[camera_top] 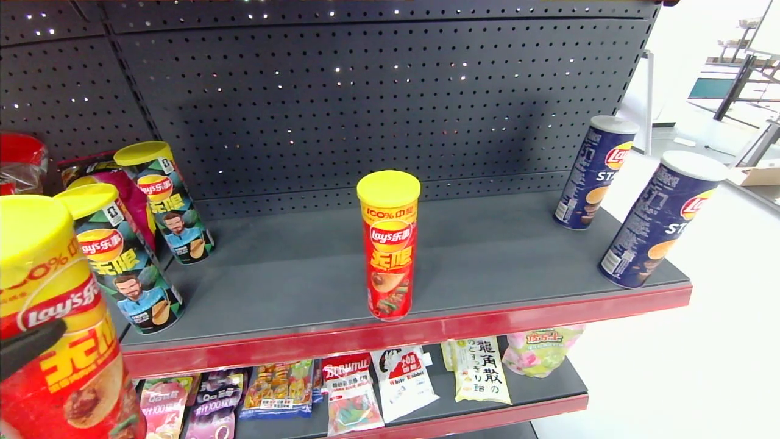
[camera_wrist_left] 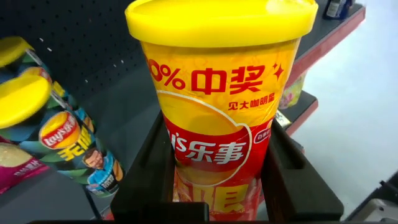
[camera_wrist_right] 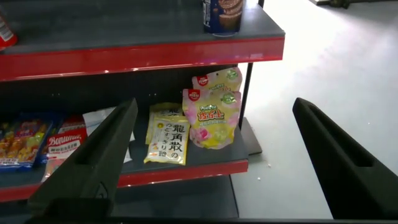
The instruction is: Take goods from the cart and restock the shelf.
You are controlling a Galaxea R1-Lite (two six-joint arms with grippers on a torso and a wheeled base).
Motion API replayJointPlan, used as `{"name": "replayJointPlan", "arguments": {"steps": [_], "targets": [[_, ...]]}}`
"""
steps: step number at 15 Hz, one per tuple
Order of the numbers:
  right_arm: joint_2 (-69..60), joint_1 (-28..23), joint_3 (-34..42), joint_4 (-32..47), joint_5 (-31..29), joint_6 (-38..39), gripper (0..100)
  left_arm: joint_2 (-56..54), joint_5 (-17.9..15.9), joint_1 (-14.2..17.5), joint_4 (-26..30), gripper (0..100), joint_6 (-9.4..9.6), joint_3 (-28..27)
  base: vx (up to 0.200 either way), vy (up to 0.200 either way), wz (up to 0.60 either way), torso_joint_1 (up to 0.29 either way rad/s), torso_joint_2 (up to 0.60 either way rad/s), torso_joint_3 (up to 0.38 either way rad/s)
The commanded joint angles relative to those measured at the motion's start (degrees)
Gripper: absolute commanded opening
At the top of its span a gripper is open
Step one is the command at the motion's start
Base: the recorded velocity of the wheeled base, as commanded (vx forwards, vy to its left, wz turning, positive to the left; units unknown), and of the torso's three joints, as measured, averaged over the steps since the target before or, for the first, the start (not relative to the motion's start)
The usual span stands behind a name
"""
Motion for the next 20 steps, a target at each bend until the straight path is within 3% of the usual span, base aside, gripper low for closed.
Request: {"name": "replayJointPlan", "arguments": {"steps": [1,5,7,10,12,16,18,20], "targets": [[0.07,0.01,0.0,-0.01,0.08,-0.02,100,5.31,-0.31,-0.01,-0.45,0,0.07,-0.06,0.0,0.0,0.0,0.0,0.0,0.0],[0.07,0.01,0.0,-0.01,-0.01,-0.02,100,11.29,-0.23,-0.01,-0.8,0,0.16,-1.73,0.0,0.0,0.0,0.0,0.0,0.0],[0.07,0.01,0.0,-0.01,-0.01,-0.02,100,16.74,-0.14,0.26,-4.4,0,0.07,-2.0,0.0,0.0,0.0,0.0,0.0,0.0],[0.07,0.01,0.0,-0.01,0.08,-0.02,100,24.39,0.13,0.61,-6.69,0,-2.83,-8.85,0.0,0.0,0.0,0.0,0.0,0.0],[0.07,0.01,0.0,-0.01,-0.01,-0.02,100,28.78,-0.14,0.61,-7.83,0,-2.83,-11.23,0.0,0.0,0.0,0.0,0.0,0.0],[0.07,0.01,0.0,-0.01,0.08,-0.02,100,40.12,-1.19,0.61,-20.84,0,-3.35,-13.25,0.0,0.0,0.0,0.0,0.0,0.0],[0.07,0.01,0.0,-0.01,-0.01,-0.02,100,44.25,-3.13,0.52,-21.19,0,-3.44,-16.5,0.0,0.0,0.0,0.0,0.0,0.0],[0.07,0.01,0.0,-0.01,0.08,-0.02,100,49.88,-4.88,-0.1,-21.89,0,-3.44,-23.09,0.0,0.0,0.0,0.0,0.0,0.0]]}}
